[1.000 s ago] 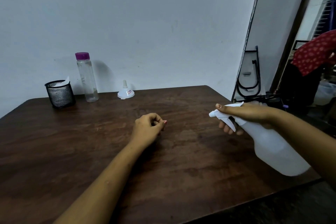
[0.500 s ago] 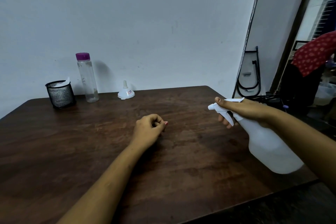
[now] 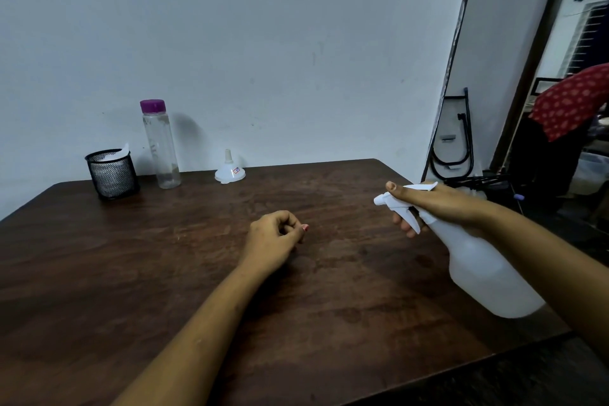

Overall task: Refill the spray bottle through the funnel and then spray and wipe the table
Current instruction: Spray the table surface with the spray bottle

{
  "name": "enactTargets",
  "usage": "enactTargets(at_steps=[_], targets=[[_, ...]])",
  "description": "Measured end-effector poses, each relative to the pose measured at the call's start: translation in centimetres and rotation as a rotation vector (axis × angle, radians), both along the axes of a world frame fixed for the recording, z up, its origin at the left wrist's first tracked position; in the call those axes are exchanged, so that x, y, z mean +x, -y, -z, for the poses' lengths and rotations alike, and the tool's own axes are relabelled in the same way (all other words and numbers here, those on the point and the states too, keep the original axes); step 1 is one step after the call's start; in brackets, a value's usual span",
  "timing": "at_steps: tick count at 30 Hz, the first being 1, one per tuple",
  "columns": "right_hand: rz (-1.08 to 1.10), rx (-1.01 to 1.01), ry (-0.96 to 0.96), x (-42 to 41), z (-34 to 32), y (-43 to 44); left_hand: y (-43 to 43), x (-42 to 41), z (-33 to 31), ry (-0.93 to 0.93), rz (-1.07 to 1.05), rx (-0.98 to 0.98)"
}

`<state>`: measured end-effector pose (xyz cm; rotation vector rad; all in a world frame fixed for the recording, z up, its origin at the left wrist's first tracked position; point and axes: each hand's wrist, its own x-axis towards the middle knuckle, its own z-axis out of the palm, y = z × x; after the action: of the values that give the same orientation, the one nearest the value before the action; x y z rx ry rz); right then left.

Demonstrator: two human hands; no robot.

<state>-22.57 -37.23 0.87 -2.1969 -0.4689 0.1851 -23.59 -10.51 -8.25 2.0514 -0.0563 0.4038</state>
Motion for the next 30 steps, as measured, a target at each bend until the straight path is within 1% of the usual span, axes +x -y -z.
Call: enactTargets(at_steps=[4, 8, 12, 16, 19, 23, 30], targets=[[0.012, 0.024, 0.007, -0.07, 0.04, -0.25, -0.04, -0.1, 0.07, -0.001, 0.004, 0.002], [0.03, -0.028, 0.08, 0.1, 0.31, -0.36, -0.02, -0.15, 0.08, -0.008, 0.006, 0.004], [0.007, -0.089, 0.063, 0.35, 0.22, -0.33, 0.06, -0.18, 0.13, -0.009, 0.007, 0.011], [-0.027, -0.028, 0.018, 0.2, 0.04, -0.27, 0.28, -0.31, 0.01, 0.002, 0.008, 0.015], [-0.023, -0.05, 0.07, 0.35, 0.45, -0.44, 0.43, -0.47, -0.03, -0.003, 0.009, 0.011], [-0.012, -0.028, 0.108, 0.22, 0.54, -0.61, 0.39, -0.4, 0.01, -0.005, 0.017, 0.001], [-0.043, -0.041, 0.049, 0.01, 0.24, -0.23, 0.82, -0.77, -0.26, 0.003, 0.02, 0.028]])
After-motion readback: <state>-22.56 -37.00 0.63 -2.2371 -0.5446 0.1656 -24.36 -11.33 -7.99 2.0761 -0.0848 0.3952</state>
